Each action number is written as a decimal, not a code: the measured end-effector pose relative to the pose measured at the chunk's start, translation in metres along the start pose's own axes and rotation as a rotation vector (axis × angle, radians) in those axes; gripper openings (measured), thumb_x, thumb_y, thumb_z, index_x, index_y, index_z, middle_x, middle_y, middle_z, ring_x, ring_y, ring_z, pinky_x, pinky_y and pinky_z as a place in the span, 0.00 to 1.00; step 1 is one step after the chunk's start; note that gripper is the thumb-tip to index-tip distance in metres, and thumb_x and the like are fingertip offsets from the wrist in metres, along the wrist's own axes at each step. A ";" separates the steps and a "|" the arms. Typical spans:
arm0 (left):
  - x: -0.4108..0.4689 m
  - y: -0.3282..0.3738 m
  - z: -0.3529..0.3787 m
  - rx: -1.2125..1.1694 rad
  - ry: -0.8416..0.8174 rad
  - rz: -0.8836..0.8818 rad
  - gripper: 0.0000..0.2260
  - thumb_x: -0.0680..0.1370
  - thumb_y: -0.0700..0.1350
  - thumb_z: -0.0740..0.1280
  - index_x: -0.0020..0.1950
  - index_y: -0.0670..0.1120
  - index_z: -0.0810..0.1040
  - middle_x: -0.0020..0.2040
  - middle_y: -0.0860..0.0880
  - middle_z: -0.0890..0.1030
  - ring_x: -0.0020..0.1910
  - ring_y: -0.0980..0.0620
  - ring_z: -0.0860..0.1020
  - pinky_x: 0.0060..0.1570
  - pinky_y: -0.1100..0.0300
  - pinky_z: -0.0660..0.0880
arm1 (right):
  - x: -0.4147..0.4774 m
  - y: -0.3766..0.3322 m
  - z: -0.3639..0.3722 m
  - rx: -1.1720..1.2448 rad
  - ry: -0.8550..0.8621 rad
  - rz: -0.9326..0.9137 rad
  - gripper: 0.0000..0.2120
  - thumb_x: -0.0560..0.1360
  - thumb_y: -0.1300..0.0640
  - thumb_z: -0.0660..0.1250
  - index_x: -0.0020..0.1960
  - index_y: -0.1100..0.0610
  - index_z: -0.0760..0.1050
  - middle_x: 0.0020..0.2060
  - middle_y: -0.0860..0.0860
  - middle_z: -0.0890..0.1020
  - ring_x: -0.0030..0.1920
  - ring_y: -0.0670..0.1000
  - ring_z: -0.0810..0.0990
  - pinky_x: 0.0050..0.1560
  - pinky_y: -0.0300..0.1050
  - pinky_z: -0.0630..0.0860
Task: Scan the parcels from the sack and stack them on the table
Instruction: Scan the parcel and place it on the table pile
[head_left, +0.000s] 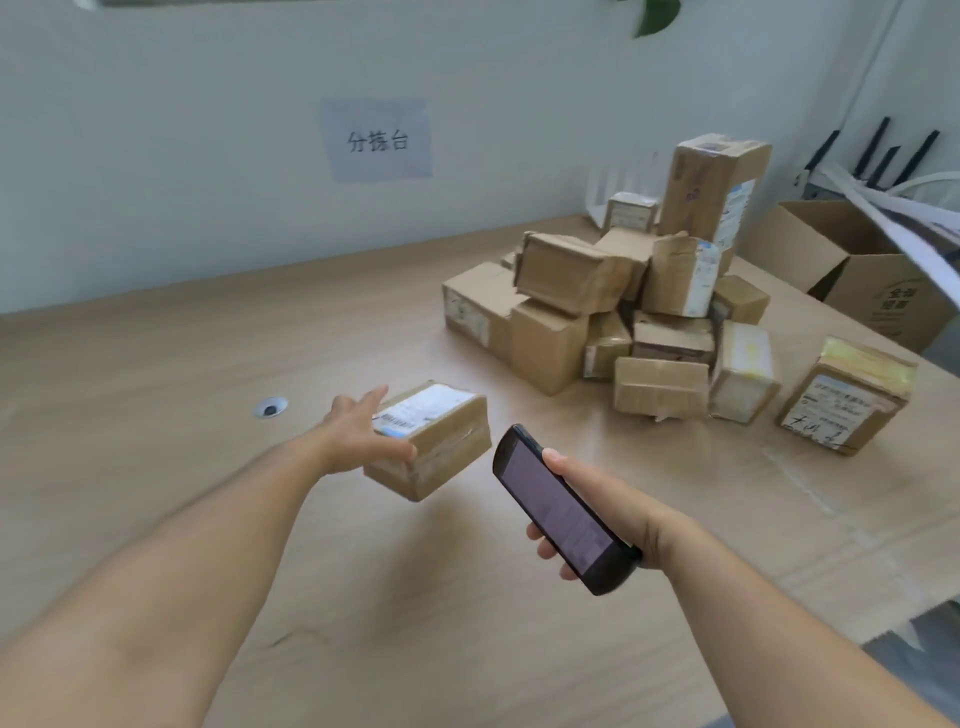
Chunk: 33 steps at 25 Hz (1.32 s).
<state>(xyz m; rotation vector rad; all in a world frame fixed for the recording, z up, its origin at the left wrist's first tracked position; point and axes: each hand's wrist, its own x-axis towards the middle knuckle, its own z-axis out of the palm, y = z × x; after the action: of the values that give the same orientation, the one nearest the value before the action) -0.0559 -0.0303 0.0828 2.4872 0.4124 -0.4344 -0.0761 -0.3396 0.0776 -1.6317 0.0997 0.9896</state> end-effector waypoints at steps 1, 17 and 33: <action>-0.008 -0.023 0.002 0.060 0.009 -0.034 0.55 0.56 0.64 0.71 0.79 0.56 0.48 0.70 0.46 0.57 0.72 0.45 0.60 0.68 0.52 0.63 | 0.003 0.001 0.018 -0.015 -0.022 -0.002 0.29 0.78 0.34 0.59 0.61 0.59 0.76 0.46 0.59 0.84 0.44 0.57 0.83 0.44 0.54 0.80; -0.024 -0.121 0.040 -0.375 -0.090 -0.441 0.37 0.72 0.69 0.63 0.75 0.50 0.64 0.74 0.46 0.63 0.70 0.40 0.65 0.52 0.46 0.74 | 0.022 0.019 0.110 -0.036 -0.092 0.018 0.26 0.80 0.37 0.58 0.61 0.58 0.75 0.47 0.60 0.83 0.43 0.57 0.82 0.45 0.55 0.79; -0.032 -0.038 0.067 0.074 -0.284 0.047 0.20 0.69 0.53 0.74 0.50 0.52 0.66 0.56 0.49 0.72 0.53 0.49 0.72 0.48 0.55 0.70 | -0.017 0.066 0.080 0.019 -0.046 0.098 0.30 0.77 0.35 0.59 0.61 0.60 0.77 0.47 0.59 0.83 0.44 0.56 0.82 0.42 0.52 0.80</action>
<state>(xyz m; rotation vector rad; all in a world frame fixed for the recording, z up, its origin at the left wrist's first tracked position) -0.1128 -0.0457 0.0248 2.4506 0.2263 -0.7838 -0.1663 -0.3010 0.0394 -1.5983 0.1587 1.0968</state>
